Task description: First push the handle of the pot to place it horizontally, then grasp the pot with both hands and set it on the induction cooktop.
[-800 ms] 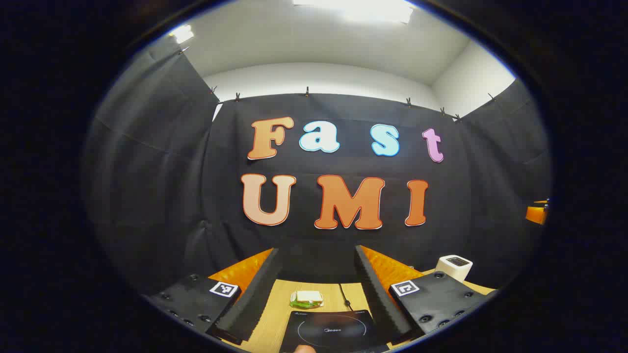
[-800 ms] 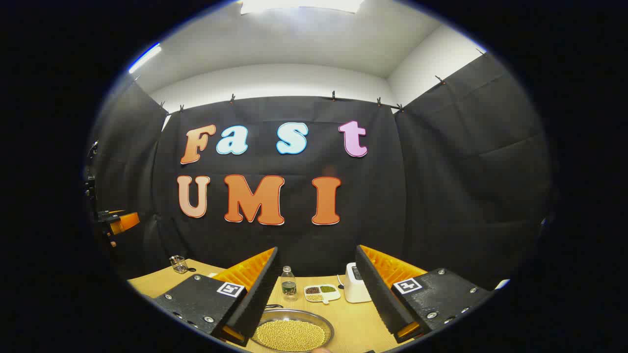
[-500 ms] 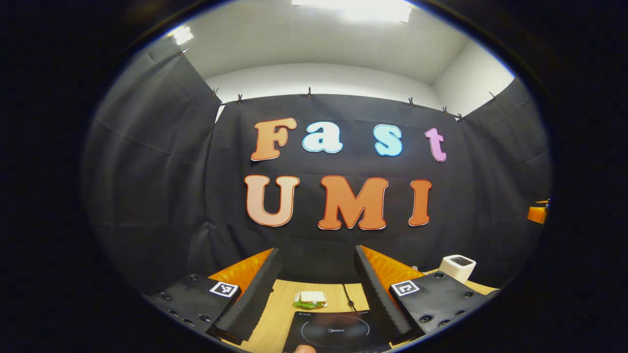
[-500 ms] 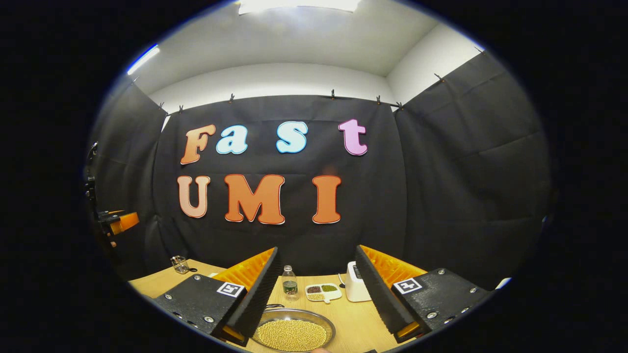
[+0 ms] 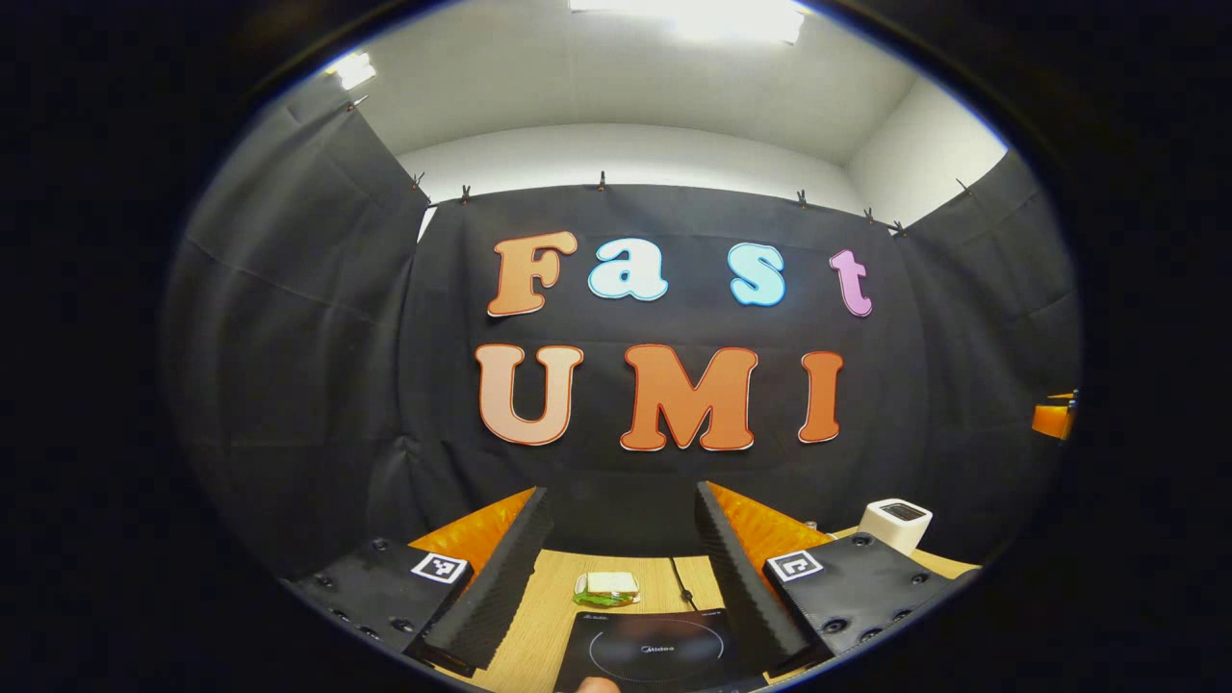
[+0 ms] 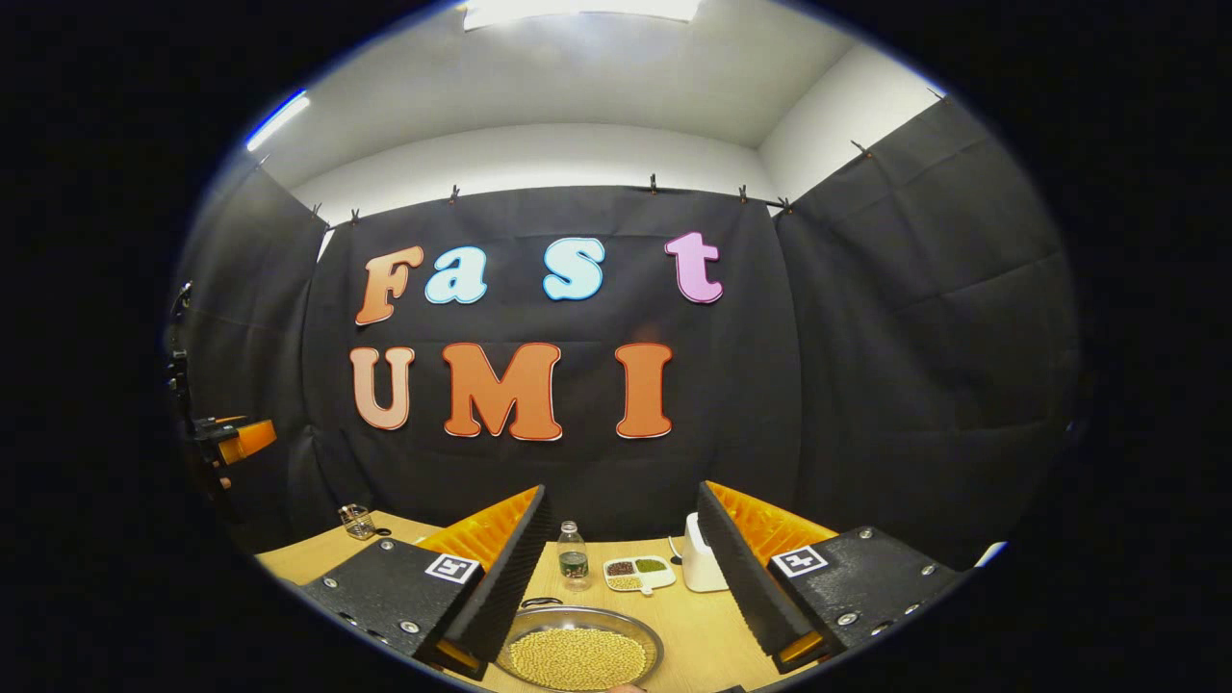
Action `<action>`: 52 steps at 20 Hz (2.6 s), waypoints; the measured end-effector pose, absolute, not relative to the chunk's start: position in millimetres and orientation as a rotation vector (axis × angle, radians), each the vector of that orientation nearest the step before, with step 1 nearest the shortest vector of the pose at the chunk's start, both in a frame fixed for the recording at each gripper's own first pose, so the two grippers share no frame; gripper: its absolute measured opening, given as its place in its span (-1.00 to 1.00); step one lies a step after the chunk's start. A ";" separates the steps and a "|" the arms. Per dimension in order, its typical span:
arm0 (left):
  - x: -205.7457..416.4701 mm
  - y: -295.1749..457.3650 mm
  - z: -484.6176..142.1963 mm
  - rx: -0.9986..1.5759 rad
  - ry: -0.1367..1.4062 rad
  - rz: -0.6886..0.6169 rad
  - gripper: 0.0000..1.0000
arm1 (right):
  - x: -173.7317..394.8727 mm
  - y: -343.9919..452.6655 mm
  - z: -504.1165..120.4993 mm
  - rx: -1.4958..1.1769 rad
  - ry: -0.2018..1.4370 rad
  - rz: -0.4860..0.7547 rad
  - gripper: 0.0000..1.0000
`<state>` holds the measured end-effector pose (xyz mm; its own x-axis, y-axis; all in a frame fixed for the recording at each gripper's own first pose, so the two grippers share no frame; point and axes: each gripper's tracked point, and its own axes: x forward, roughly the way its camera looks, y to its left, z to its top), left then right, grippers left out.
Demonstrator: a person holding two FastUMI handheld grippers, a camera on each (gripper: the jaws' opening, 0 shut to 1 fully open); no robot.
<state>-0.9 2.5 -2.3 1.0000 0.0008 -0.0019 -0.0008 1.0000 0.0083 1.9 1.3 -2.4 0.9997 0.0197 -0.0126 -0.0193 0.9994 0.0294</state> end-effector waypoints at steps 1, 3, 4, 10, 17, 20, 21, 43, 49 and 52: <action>-0.8 3.2 -2.9 0.008 0.005 0.003 0.94 | 2.4 1.2 -2.8 0.034 0.016 0.023 0.89; 0.0 3.9 -5.0 0.008 0.013 0.005 0.94 | 3.6 0.2 -5.6 0.037 0.020 0.022 0.90; -0.4 2.9 -4.5 0.008 0.013 0.001 0.94 | 3.7 0.3 -7.6 0.039 0.025 0.021 0.90; -0.6 4.9 -1.6 0.013 0.002 0.005 0.94 | 5.3 -4.3 -11.1 0.050 0.039 0.021 0.88; -3.5 5.3 0.7 0.015 -0.004 0.012 0.94 | 2.3 -3.9 -16.7 0.038 0.039 0.034 0.55; -7.0 5.3 3.6 0.020 -0.010 0.009 0.94 | 4.1 -0.9 -25.9 0.046 0.052 0.041 0.36; -7.9 5.0 3.5 0.020 -0.013 0.010 0.95 | 3.2 0.0 -29.8 0.051 0.060 0.044 0.22; -14.8 -0.1 -11.4 0.019 0.006 0.000 0.95 | -35.4 32.1 -187.3 0.037 0.332 0.114 -1.00; -9.5 15.4 -22.0 0.008 0.036 0.025 0.96 | -53.0 42.4 -237.6 0.018 0.442 0.135 -1.00; -9.2 21.5 -27.2 -0.002 0.049 0.039 0.97 | -60.8 54.9 -266.1 0.020 0.508 0.162 -1.00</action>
<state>-9.2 21.5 -27.2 0.9980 0.0390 -0.0493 -0.0391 0.9992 -0.0005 -60.8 54.9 -266.1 0.8612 0.1596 -0.4826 -0.1498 0.9869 0.0591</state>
